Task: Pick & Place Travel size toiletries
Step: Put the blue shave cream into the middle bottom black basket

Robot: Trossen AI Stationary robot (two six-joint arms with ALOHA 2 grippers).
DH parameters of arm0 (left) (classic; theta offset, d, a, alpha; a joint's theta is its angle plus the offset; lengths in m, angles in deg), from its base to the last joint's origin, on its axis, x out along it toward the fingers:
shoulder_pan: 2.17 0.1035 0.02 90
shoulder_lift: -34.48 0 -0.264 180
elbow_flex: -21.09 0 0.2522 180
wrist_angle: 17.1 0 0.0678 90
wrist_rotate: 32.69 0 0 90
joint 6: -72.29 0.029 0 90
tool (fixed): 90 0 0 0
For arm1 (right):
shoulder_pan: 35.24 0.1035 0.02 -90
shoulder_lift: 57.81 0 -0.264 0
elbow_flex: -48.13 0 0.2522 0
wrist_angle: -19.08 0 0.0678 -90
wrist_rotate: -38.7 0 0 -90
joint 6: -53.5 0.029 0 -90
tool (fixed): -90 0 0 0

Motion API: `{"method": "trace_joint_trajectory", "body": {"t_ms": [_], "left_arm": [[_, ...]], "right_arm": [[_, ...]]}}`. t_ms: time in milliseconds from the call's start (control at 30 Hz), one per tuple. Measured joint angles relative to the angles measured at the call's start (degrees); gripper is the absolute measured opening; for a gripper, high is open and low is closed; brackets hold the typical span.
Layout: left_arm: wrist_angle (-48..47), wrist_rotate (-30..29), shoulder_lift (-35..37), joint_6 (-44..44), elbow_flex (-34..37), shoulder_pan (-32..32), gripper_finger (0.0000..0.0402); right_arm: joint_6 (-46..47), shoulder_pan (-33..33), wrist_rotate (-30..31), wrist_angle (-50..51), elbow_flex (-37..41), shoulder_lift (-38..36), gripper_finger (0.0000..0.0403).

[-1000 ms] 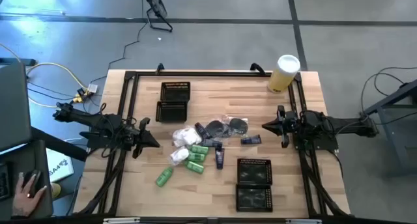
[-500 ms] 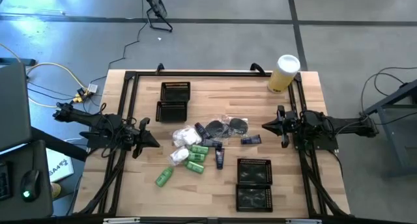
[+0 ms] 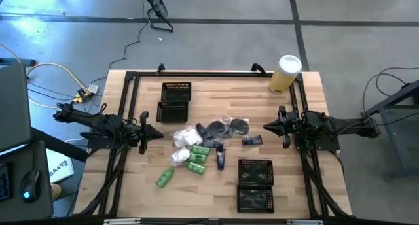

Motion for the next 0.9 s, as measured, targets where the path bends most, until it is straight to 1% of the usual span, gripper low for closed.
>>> {"method": "trace_joint_trajectory", "body": {"t_ms": [333, 367, 500, 567, 767, 900], "left_arm": [[-0.1, 0.0, 0.0, 0.0, 0.0, 0.0, 0.0000], [-0.2, 0.0, 0.0, 0.0, 0.0, 0.0, 0.0000], [-0.2, 0.0, 0.0, 0.0, 0.0, 0.0, 0.0000], [-0.2, 0.0, 0.0, 0.0, 0.0, 0.0, 0.0000], [-0.2, 0.3, 0.0, -0.1, 0.0, 0.0, 0.0000], [-0.3, 5.0, 0.0, -2.9, 0.0, 0.0, 0.0000]], "right_arm": [[-0.3, 0.0, 0.0, 0.0, 0.0, 0.0, 0.0003], [-2.0, 0.0, 0.1, 0.0, 0.0, 0.0, 0.0003], [-13.9, 0.0, 1.2, 0.0, 0.0, 0.0, 0.0003], [-17.2, 0.0, 1.2, 0.0, 0.0, 0.0, 0.0003], [-18.0, 0.0, 1.2, 0.0, 0.0, 0.0, 0.0003], [-19.0, 0.0, 1.2, -0.3, 0.0, 0.0, 0.0003]]}}
